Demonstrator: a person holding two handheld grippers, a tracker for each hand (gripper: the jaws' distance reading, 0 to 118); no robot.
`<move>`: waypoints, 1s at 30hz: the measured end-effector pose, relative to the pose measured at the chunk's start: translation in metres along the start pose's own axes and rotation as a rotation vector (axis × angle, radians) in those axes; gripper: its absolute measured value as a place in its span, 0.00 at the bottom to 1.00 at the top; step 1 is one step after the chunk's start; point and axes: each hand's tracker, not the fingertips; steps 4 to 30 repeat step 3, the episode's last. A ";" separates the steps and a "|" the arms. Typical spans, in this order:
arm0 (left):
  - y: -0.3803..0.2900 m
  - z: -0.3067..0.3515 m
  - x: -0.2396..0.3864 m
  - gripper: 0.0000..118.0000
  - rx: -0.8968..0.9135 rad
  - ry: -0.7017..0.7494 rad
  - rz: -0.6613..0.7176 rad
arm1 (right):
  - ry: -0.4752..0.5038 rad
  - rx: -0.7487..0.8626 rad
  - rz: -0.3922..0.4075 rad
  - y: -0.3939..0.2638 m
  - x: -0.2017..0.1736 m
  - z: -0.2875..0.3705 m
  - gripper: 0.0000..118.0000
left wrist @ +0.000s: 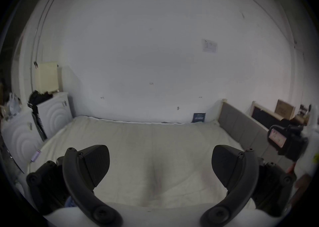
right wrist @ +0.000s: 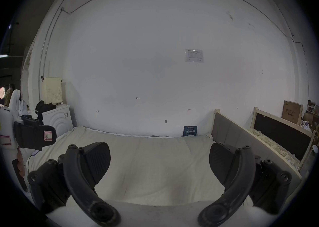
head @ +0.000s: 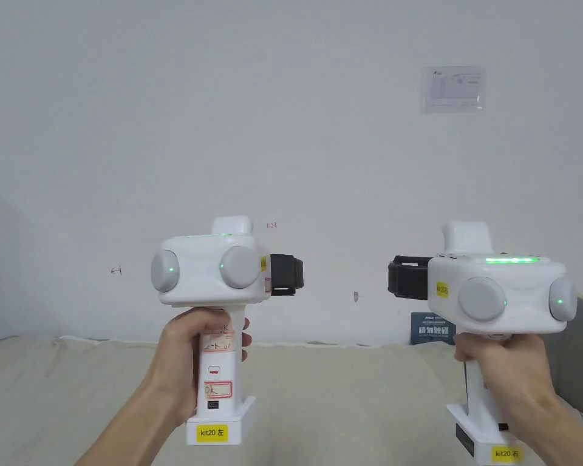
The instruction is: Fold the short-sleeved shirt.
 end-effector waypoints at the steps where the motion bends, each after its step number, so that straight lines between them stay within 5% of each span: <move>1: -0.001 0.000 -0.001 1.00 -0.003 0.022 0.017 | 0.006 -0.002 -0.003 0.000 0.000 0.000 0.98; 30: -0.002 -0.001 0.000 1.00 -0.017 0.053 0.012 | 0.017 -0.006 0.000 -0.001 -0.004 0.001 0.98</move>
